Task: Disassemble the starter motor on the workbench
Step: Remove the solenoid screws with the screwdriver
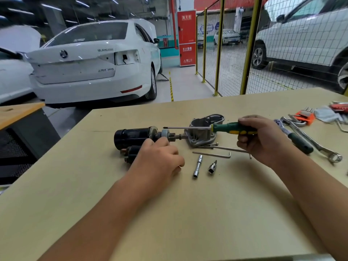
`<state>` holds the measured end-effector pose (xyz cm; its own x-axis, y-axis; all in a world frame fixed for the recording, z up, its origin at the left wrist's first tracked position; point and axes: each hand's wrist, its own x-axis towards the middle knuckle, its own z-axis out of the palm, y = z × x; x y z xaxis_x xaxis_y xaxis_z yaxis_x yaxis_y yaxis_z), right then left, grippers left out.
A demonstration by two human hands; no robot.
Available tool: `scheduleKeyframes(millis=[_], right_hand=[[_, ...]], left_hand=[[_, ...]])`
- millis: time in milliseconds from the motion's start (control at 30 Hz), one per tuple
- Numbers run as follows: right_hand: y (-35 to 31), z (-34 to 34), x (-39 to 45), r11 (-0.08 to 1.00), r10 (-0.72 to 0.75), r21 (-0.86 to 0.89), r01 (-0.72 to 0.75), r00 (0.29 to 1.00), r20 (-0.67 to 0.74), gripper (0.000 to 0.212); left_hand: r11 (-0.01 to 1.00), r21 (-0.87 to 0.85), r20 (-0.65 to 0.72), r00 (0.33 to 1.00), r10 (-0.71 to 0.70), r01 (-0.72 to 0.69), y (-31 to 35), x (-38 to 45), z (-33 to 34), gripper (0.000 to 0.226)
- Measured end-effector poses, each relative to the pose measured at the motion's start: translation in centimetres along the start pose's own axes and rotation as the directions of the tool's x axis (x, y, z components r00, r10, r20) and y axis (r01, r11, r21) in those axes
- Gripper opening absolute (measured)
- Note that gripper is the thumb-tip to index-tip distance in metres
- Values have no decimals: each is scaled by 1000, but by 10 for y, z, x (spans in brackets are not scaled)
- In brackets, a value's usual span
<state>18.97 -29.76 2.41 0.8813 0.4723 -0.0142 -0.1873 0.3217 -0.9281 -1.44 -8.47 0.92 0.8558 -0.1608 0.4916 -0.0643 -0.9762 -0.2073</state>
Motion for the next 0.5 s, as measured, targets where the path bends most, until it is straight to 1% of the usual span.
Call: scheduleKeyframes(millis=[67,100,167,200,233,267,300,333,367,400,500], right_hand=[[0,0,0,1000,1,-2,-1,1000,1,14],[1,-1,0,1000,4,0,-4,1000,-4,16],[0,-2,0,1000,13,12,-13,1000,-23,15],[-1,-2,0,1000,19,23,-18,999,-34,13],[-2,-3,1,999,26,35,-24,999,-45,11],[-2,-4,1,998,32,47,-30,998,-55,9],[-2,-4,1,998,38,58,-35,997,-60,7],[-2,-4,1,997,43,66,-39,997,-59,6],[-2,-4,1,997,47,69,-43,997,-53,6],[-1,-3,1,996,51,69,-48,998,-47,7],[1,0,0,997,63,52,-61,997,-41,9]], left_hand=[[999,-46,-1,1000,-14,14,-2,0,-1,20],[993,-103,-14,999,-51,49,-6,0,-4,25],[959,-214,-47,978,-201,186,-22,-3,-14,39],[935,-215,-22,955,-295,284,-35,-6,-19,54],[907,-163,64,921,-384,389,-48,-12,-25,78],[876,-91,200,871,-449,473,-61,-19,-28,104],[854,-40,335,813,-477,518,-71,-26,-28,124],[846,-32,435,769,-468,532,-78,-31,-27,135],[844,-52,482,753,-447,534,-82,-34,-23,139],[844,-68,477,761,-440,531,-86,-33,-18,138],[878,-9,379,814,-440,479,-93,-24,-7,131]])
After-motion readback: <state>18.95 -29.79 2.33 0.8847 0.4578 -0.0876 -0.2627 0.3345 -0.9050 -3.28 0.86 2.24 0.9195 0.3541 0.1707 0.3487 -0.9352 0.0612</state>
